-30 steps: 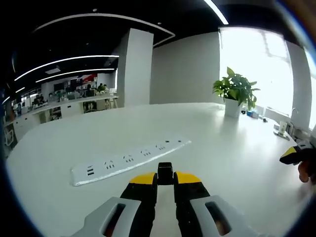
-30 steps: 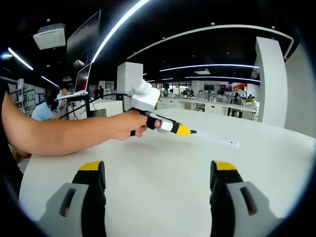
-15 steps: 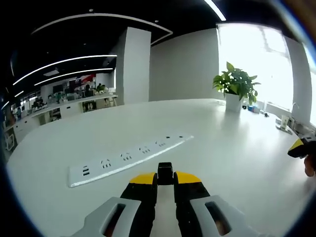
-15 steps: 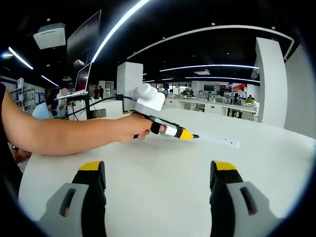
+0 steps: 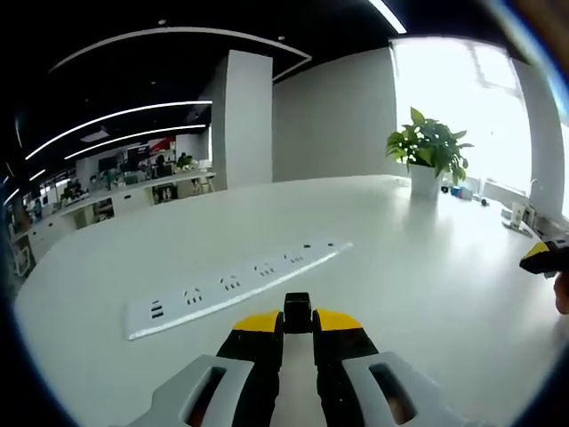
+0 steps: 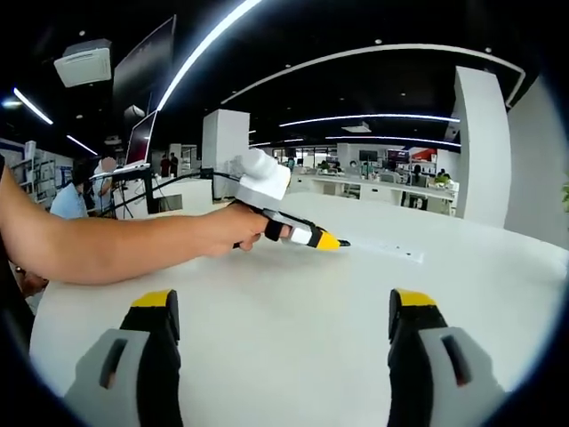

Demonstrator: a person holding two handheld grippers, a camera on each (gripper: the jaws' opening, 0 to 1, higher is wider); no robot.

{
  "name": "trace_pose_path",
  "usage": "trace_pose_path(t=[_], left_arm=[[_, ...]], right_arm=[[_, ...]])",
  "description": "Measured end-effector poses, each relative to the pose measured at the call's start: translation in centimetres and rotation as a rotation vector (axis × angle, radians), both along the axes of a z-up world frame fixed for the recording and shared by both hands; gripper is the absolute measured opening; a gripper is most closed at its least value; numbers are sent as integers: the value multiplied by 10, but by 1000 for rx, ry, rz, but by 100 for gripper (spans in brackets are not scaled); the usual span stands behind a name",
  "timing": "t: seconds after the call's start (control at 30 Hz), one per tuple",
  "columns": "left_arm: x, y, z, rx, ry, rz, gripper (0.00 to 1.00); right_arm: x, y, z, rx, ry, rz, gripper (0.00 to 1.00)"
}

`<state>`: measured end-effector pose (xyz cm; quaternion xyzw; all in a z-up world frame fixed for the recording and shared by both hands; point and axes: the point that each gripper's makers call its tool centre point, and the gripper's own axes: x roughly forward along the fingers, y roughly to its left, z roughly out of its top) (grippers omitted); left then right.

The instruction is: Snap the two parts of the plastic buckle together until the buckle closes and remains connected.

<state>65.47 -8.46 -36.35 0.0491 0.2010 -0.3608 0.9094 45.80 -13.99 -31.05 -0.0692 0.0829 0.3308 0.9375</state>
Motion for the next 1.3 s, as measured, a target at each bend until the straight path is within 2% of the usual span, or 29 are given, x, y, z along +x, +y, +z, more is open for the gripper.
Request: trace_pose_path(t=[0.3,0.4,0.57,0.77,1.07,1.3], left_arm=[[1,2,-4,0,3,-5,11],[3,0,0,6,-34,-7,11],[5,-2,-1,9,-36,3,11],[4,-4,-5,31,-22,3,11],[3,-6,-6,12,22,10,11],[-1,-9,-10,68,19,-8,11]], right_arm=[[-3,4,-7,-20,7,-2,100],[-8,10,-8,-18,10,16,100],[-8,13,-10,-26,5,24,100],[-10,15,-11,-27,13,28,100],[-11,17,-12,-26,21,42,100],[-13,17,-10,-27,13,42,100]])
